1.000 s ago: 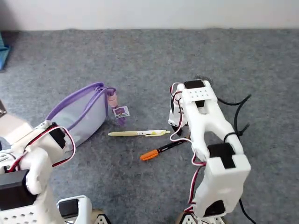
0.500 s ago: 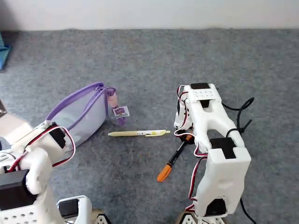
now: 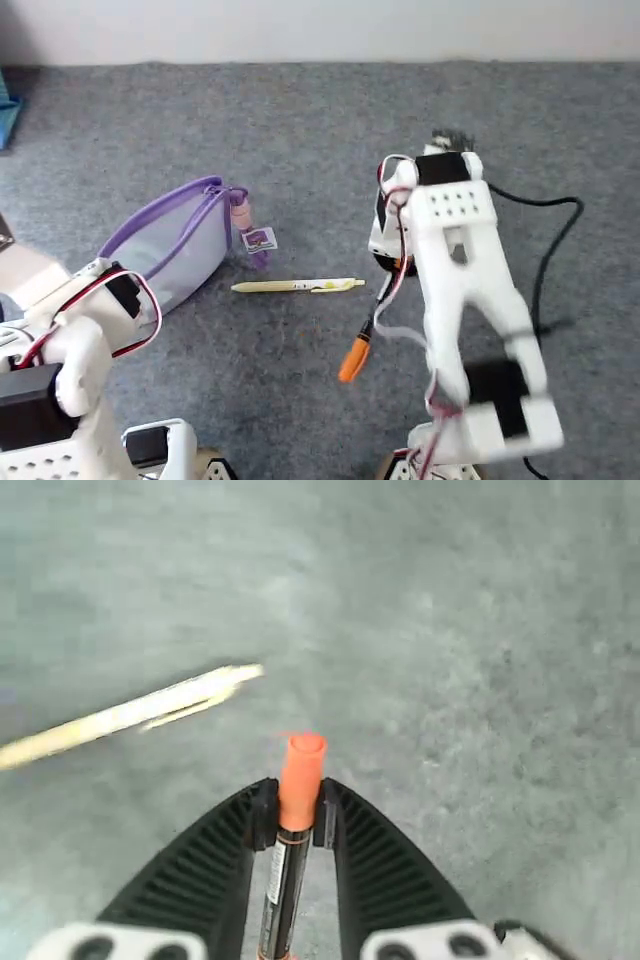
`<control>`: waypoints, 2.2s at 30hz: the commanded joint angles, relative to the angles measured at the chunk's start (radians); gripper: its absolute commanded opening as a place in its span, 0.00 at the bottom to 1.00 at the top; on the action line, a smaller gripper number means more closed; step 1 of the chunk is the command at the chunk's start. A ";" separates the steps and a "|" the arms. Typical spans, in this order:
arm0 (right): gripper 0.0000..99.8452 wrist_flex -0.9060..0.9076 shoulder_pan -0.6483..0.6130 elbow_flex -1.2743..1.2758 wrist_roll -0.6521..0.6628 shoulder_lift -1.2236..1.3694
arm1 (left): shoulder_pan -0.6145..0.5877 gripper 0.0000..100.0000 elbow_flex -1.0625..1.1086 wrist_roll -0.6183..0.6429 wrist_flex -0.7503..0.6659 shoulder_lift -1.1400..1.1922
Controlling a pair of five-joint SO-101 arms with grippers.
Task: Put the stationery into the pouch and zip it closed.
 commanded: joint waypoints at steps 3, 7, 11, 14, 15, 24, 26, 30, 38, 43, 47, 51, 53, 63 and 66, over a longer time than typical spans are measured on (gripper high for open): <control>0.01 -0.028 -0.133 -0.080 0.043 -0.363 | 0.005 0.01 -0.033 0.009 0.014 0.006; 0.01 -0.147 -0.231 -0.104 0.101 -0.513 | 0.005 0.01 -0.033 0.009 0.014 0.008; 0.01 -0.312 -0.326 -0.130 0.147 -0.598 | 0.005 0.01 -0.033 0.009 0.014 0.011; 0.01 -0.446 -0.400 -0.146 0.196 -0.627 | 0.005 0.01 -0.033 0.009 0.014 0.011; 0.01 -0.492 -0.426 -0.150 0.215 -0.630 | 0.005 0.01 -0.033 0.009 0.014 0.011; 0.01 -0.912 -0.639 -0.150 0.443 -0.582 | 0.005 0.01 -0.031 0.009 0.002 0.012; 0.01 -0.934 -0.671 -0.150 0.496 -0.547 | 0.005 0.01 -0.031 0.009 0.002 0.012; 0.01 -0.966 -0.687 -0.149 0.512 -0.458 | 0.005 0.01 -0.031 0.009 0.002 0.008; 0.01 -0.967 -0.682 -0.124 0.522 -0.337 | 0.000 0.01 -0.031 0.009 0.005 0.006; 0.08 -0.958 -0.657 -0.009 0.612 -0.354 | -0.002 0.01 -0.031 0.009 0.006 0.006; 0.30 -0.944 -0.661 0.005 0.611 -0.386 | -0.002 0.01 -0.031 0.009 0.006 0.006; 0.28 -0.892 -0.654 0.002 0.609 -0.409 | -0.002 0.01 -0.031 0.009 0.002 0.006; 0.23 -0.868 -0.615 0.006 0.608 -0.437 | -0.002 0.01 -0.031 0.009 0.002 0.006; 0.13 -0.453 -0.251 0.069 0.393 -0.414 | -0.002 0.01 -0.033 0.009 0.006 0.005; 0.15 -0.352 -0.193 0.135 0.422 -0.360 | -0.002 0.01 -0.033 0.009 0.005 0.005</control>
